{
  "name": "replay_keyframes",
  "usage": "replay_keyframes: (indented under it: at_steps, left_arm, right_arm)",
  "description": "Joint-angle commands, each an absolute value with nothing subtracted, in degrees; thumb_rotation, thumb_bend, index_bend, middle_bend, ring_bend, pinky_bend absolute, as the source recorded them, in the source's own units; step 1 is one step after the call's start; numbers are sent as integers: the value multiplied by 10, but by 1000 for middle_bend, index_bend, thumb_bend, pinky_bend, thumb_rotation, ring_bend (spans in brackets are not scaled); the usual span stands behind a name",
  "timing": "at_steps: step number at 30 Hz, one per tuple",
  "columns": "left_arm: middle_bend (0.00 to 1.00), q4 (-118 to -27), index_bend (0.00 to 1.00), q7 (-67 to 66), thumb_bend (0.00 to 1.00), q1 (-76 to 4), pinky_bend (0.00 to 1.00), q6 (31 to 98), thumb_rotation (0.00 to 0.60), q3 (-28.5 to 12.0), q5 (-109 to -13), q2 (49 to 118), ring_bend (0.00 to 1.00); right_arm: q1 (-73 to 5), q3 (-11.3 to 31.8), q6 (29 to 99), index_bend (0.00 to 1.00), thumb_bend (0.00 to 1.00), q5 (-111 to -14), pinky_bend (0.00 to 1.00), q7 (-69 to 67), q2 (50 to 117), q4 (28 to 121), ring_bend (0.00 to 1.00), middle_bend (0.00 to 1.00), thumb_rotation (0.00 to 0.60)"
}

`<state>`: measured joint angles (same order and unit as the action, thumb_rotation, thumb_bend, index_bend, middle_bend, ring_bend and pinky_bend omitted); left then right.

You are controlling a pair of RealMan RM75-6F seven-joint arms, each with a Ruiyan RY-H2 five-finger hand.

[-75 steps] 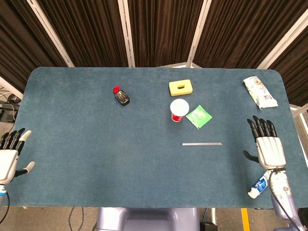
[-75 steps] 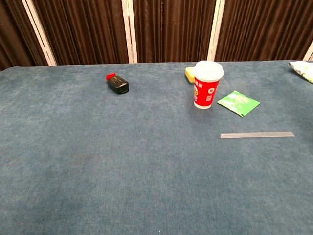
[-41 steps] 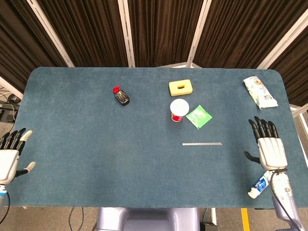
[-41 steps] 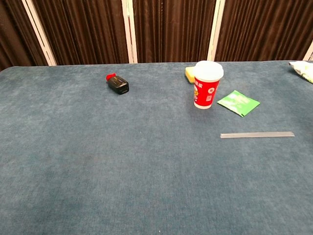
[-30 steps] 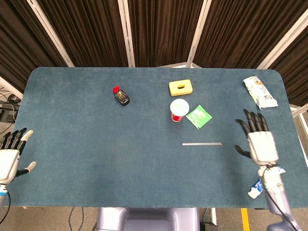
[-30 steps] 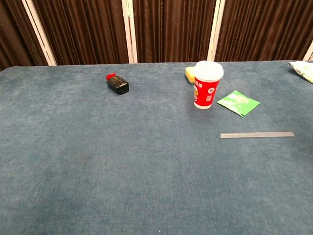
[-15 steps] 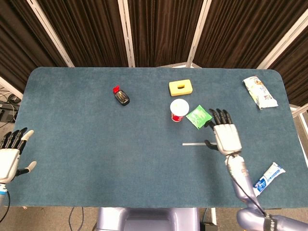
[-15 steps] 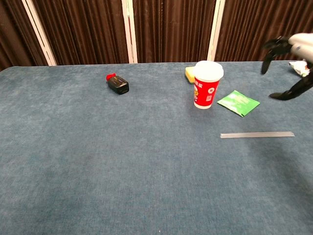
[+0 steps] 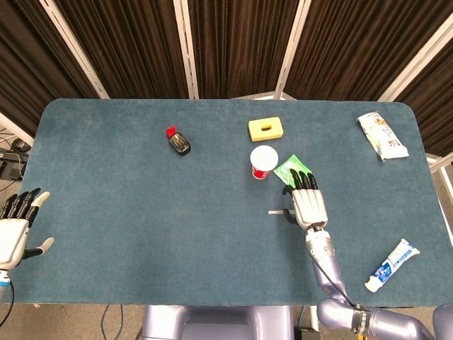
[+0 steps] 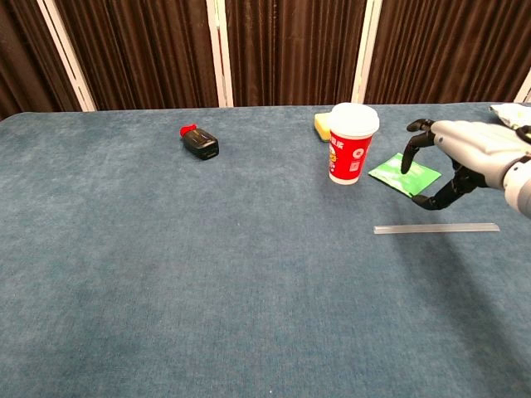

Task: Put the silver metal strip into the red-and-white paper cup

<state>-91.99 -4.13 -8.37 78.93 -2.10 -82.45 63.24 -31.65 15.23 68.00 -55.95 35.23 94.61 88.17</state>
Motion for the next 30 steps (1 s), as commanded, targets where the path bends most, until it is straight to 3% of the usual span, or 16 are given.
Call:
replay_keyframes:
  at_steps: [1,7,14,30]
  left_arm:
    - [0,-920,85,-42,243,-84,0,789,600,-21,-824,633,0]
    - [0,-921,89,-43,244,-84,0,790,600,-21,-823,633,0]
    - [0,-921,90,-42,243,-84,0,788,600,-21,-821,633,0]
    - [0,-921,90,-44,243,-84,0,788,600,-21,-820,633,0]
  right_arm:
    - [-323,148,676,266,339,-540,0,372,955,878,0,0,600]
    - [-330,146,683,257,345,-522,0,383,975,863,0,0,600]
    - [-333,154,703,451,349,-531,0,354,1011,819,0,0,600]
    - [-325,138,707,496,342,-553,0,317,1051,766,0,0,600]
